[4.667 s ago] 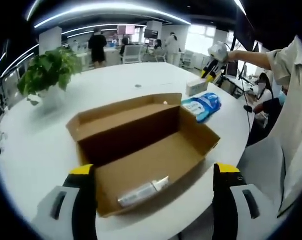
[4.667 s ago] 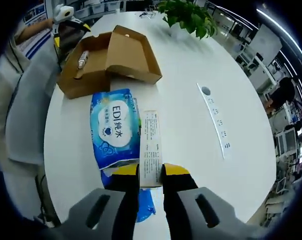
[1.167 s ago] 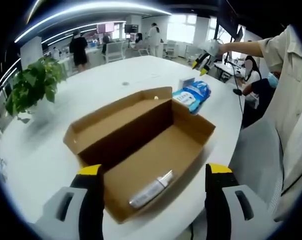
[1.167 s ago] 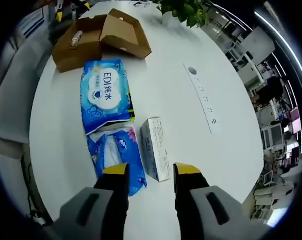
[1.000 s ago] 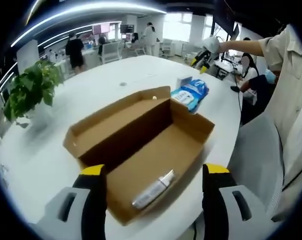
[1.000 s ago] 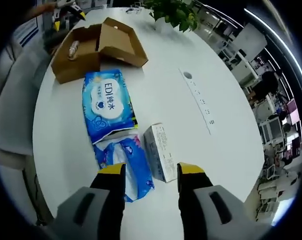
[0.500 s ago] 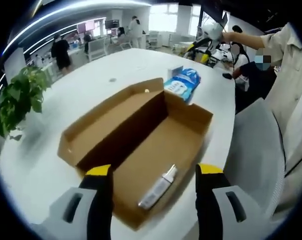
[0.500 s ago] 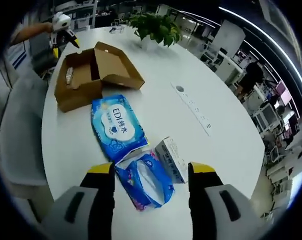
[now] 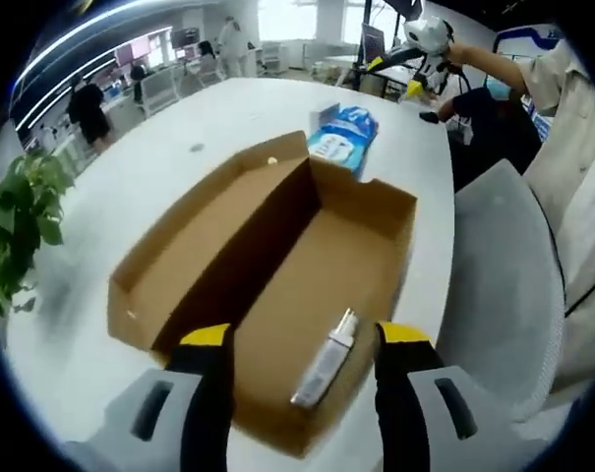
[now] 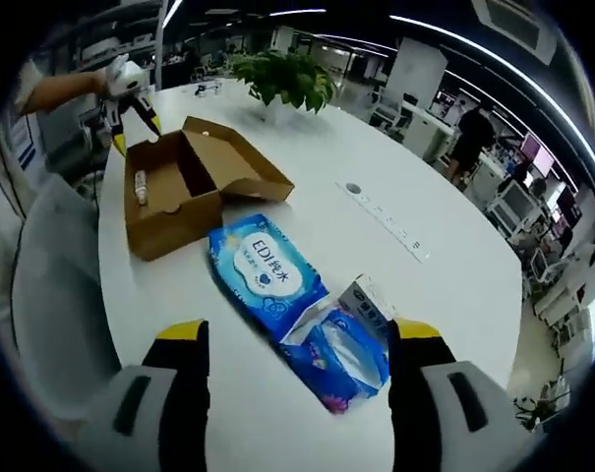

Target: Operate the shoe box by opening the lid, removing the specified soft item, and placing it in the target area until the item is outside and the box remains undamaged.

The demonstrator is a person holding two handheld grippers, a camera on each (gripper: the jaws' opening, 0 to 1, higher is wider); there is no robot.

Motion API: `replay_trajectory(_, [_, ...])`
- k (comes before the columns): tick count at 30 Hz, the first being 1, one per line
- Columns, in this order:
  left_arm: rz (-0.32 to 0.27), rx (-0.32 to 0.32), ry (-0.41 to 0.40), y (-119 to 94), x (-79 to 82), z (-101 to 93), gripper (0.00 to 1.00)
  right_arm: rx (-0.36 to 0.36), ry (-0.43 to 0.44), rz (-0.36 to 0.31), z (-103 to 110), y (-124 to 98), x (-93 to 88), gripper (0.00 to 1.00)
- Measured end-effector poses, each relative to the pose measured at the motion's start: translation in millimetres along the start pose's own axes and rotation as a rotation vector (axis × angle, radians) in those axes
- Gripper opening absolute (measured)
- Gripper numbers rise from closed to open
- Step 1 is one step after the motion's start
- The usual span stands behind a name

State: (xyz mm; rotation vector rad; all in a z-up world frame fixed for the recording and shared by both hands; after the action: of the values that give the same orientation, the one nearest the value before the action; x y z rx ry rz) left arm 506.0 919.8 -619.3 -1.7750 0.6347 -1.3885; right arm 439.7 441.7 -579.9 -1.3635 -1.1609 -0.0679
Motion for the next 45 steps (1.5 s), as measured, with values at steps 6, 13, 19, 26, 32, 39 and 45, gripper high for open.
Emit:
replay_trajectory(6, [0.061, -0.026, 0.038, 8.6, -2.8, 4.3, 0.53, -0.021, 0.062, -0.012, 19.5, -8.5, -2.7, 0.80])
replay_trajectory(13, [0.148, -0.077, 0.100, 22.0, -6.0, 7.6, 0.52, -0.023, 0.114, -0.007, 37.6, -16.0, -8.6, 0.90])
replay_trajectory(19, [0.196, -0.109, 0.131, 30.2, -5.5, 11.9, 0.53, -0.025, 0.146, -0.005, 53.9, -22.2, -14.5, 0.93])
replay_trajectory(26, [0.284, -0.159, 0.220, 40.0, -6.7, 15.2, 0.53, -0.006, 0.165, -0.024, 76.4, -30.7, -16.2, 0.96])
replay_trajectory(32, [0.334, -0.194, 0.279, 47.5, -6.8, 15.5, 0.54, 0.004, 0.197, -0.028, 90.3, -35.0, -18.5, 0.96])
replay_trajectory(39, [0.389, -0.241, 0.348, 55.2, -7.9, 17.3, 0.54, 0.007, 0.203, -0.031, 102.0, -41.6, -15.4, 0.96])
replay_trajectory(45, [0.428, -0.283, 0.405, 62.6, -8.0, 15.1, 0.55, -0.004, 0.239, -0.033, 107.7, -40.6, -20.0, 0.96])
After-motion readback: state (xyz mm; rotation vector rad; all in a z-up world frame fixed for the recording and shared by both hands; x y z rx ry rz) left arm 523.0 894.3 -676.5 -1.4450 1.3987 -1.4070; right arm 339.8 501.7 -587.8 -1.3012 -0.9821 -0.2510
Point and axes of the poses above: the point that each gripper's makers call its tool centre point, and the gripper's own axes: y roughly forward along the fingers, z roughly to its left, x roughly out of its top, the point moved 8 cm from there along -y, roughly backward along the fingers, and after that the axes turned 4 degrees about -x, right-handed, at the moved point
